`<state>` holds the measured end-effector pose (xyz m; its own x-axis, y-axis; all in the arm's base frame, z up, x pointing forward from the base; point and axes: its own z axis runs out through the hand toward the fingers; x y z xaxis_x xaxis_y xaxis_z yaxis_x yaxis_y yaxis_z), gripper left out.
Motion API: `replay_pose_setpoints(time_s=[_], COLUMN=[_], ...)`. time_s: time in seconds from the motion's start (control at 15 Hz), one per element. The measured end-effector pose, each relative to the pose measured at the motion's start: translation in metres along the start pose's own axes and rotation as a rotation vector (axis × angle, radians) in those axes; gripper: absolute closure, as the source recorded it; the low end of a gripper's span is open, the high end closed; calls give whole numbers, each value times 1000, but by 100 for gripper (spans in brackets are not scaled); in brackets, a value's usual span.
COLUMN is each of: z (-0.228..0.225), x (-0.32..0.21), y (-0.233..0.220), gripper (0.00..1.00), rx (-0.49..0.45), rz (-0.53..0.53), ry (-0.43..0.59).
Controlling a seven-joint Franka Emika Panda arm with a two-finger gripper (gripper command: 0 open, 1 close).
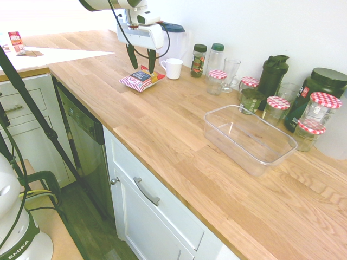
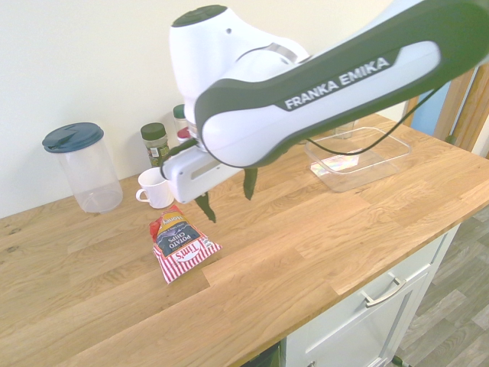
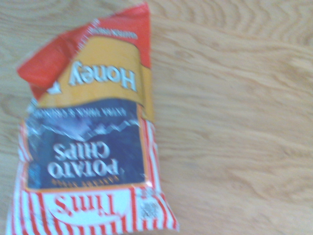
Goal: Put the chip bag into the container
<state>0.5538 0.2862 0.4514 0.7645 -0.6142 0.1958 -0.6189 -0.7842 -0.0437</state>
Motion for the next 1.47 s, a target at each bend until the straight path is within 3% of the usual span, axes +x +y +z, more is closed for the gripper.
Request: replay_pose_setpoints(time_s=[0.47,1.07,1.13,1.47], z=[16,74,76,79], x=[1,18,19,14], y=[-75,-114,-117,-121], gripper=[0,0,100,100], rx=[45,36,37,31], rz=[-68,-66,-64,-58], ry=[33,27,25,6])
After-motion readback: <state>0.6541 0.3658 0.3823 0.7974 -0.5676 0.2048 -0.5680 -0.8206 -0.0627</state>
